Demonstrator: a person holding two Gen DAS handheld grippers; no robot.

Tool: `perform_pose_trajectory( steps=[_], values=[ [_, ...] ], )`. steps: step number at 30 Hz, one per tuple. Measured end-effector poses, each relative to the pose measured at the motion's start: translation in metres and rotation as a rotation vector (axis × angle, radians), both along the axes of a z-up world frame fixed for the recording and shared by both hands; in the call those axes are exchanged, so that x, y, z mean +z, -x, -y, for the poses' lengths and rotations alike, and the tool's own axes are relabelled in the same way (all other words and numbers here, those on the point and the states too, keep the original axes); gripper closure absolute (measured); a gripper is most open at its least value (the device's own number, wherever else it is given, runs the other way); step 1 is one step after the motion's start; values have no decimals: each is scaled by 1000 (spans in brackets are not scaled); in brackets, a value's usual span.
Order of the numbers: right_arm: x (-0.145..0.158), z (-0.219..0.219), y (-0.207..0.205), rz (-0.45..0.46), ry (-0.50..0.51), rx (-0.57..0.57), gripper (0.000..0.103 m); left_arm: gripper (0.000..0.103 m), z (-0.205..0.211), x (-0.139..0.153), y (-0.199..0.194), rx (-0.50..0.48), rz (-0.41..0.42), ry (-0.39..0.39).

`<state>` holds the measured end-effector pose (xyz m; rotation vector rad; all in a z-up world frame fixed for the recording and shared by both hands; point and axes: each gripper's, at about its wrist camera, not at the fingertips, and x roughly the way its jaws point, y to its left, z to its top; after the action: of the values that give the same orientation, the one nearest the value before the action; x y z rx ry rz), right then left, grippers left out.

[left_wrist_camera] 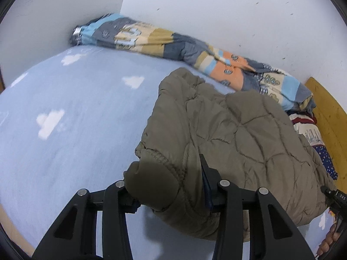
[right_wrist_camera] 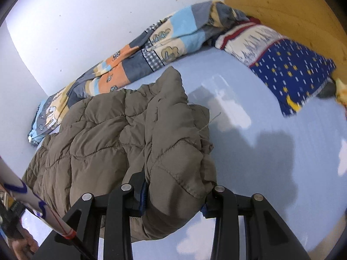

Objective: Fold large clothes

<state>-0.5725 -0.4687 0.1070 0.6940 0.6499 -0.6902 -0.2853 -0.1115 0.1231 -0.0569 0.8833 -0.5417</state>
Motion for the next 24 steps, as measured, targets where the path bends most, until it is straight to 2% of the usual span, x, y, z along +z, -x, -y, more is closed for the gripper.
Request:
perform_pose_trajectory(
  steps=[3,4,6,8,10,12,15,16,17,19,22,24],
  values=[
    [-23,4,14,-16,-90,-23,61,49,-8,-21,-8,49,-96,-14],
    [-30,7,16,-22,-121,-28,57,43,-11,-28,-12,71,-137,-15],
    [-53,20,24,-36,-249,-66,49,38,-25,-39,-18,138,-213,4],
    [-75,36,46,19,-425,-149,31,36,-40,-43,-24,188,-264,56],
    [-88,43,70,103,-539,-219,25,36,-51,-39,-24,239,-253,74],
    [-95,46,93,165,-605,-280,24,36,-63,-25,-23,338,-171,39],
    [-85,45,113,152,-540,-375,24,36,-78,-10,-19,410,-108,124],
    [-80,45,121,163,-523,-409,24,36,-74,-5,-16,402,-73,120],
    [-71,45,132,166,-476,-467,24,36,-65,0,-13,373,-36,107],
    [-51,49,135,158,-370,-487,23,36,-38,7,-4,274,22,76],
    [-15,42,100,167,-192,-314,23,36,11,15,20,78,112,35],
    [5,18,55,132,-44,-144,24,36,58,15,43,-92,180,-4]
  ],
)
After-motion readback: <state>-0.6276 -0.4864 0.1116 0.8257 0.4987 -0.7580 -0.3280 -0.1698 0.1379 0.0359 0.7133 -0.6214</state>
